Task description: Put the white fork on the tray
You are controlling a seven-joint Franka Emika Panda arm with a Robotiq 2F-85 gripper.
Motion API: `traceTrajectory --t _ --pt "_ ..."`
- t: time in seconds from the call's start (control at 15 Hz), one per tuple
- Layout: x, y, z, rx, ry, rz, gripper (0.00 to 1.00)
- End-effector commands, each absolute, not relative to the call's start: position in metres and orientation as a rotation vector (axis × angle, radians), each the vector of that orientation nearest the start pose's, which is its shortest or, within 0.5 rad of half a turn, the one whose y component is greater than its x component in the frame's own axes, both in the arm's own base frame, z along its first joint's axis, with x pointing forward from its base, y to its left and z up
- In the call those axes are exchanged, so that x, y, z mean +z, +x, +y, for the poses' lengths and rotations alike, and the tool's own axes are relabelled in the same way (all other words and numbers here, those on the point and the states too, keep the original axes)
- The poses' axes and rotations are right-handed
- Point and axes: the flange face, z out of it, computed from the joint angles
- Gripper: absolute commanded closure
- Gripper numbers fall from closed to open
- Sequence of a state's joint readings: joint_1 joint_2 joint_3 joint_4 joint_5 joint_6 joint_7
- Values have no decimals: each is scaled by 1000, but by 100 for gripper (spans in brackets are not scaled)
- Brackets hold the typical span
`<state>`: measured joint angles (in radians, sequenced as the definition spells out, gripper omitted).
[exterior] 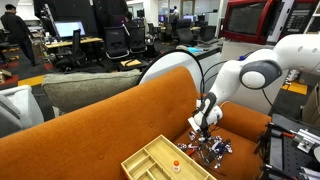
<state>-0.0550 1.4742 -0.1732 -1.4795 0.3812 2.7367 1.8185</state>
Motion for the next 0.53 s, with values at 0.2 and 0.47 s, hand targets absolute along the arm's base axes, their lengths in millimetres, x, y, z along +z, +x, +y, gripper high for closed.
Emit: traceTrajectory --t 0.2,0.47 --pt "-175 528 -147 52 -1632 2851 94" --pt "-139 528 -137 -81 -1939 2672 94"
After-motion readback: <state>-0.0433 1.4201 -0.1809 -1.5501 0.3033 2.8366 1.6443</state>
